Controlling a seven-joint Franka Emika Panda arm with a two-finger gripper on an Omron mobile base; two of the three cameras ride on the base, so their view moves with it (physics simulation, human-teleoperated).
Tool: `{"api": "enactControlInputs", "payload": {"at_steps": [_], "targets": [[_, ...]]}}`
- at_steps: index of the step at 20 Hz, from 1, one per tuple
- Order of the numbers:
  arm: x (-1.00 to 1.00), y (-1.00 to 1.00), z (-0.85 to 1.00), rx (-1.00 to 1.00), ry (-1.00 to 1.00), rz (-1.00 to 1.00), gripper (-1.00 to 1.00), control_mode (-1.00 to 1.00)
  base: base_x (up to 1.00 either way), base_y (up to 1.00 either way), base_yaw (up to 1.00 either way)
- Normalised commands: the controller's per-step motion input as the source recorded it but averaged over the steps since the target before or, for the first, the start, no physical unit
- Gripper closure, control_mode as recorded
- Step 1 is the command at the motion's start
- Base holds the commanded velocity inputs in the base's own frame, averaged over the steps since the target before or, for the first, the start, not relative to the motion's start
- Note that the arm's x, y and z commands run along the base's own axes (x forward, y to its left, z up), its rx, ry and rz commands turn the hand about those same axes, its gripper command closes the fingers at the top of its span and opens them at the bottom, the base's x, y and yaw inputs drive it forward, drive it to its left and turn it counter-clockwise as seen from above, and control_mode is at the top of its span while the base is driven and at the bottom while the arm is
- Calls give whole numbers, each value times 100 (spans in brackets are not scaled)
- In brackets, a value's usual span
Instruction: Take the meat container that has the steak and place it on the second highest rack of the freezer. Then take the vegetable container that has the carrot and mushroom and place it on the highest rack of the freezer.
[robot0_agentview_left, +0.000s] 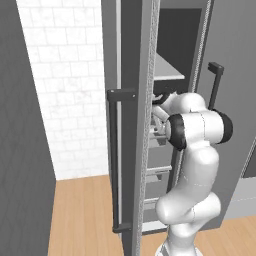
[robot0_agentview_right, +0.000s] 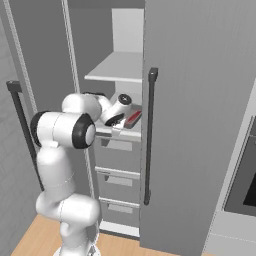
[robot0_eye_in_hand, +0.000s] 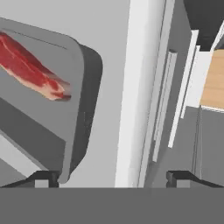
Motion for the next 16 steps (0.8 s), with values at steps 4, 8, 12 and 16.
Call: {"api": "enactControlInputs", "payload": {"at_steps": [4,8,12,16], "targets": [[-96,-2,73,-1,-2,0,-100,-100,0,0,0],[-100,-1,40,0,1,3,-100,-100,0,0,0],[-100,1,8,0,0,11,-100,-100,0,0,0],[-100,1,36,-2,8,7,-100,-100,0,0,0]]}}
